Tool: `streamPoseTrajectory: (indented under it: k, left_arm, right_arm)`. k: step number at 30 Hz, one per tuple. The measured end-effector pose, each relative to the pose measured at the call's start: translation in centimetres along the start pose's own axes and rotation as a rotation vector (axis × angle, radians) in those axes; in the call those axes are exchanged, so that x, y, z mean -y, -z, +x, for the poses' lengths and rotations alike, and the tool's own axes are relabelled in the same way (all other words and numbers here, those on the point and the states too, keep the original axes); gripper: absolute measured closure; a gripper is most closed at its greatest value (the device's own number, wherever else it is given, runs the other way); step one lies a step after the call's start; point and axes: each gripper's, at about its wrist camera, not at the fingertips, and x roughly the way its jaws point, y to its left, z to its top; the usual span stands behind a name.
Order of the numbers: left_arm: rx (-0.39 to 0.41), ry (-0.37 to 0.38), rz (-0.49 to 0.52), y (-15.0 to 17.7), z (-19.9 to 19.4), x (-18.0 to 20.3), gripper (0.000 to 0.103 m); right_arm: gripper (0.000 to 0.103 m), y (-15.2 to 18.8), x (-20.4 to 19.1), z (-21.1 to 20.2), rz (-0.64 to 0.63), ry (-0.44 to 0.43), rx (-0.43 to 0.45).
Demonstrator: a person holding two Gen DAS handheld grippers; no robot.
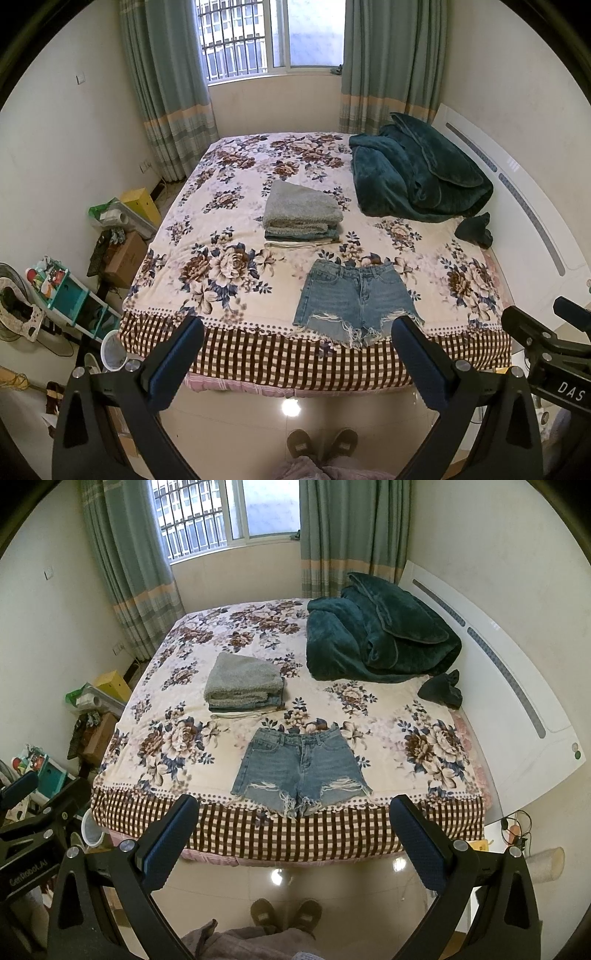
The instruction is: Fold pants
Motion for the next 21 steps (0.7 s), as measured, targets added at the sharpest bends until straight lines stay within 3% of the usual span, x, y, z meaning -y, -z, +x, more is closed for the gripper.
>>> streamPoseTrajectory:
  k: [21]
  left_arm:
    - [0.004, 0.002, 0.0, -0.8, -0.3, -1.3, 0.0]
  right_arm:
    - [0.0, -1.1, 0.1, -0.4, 0.0, -0.005, 0.006]
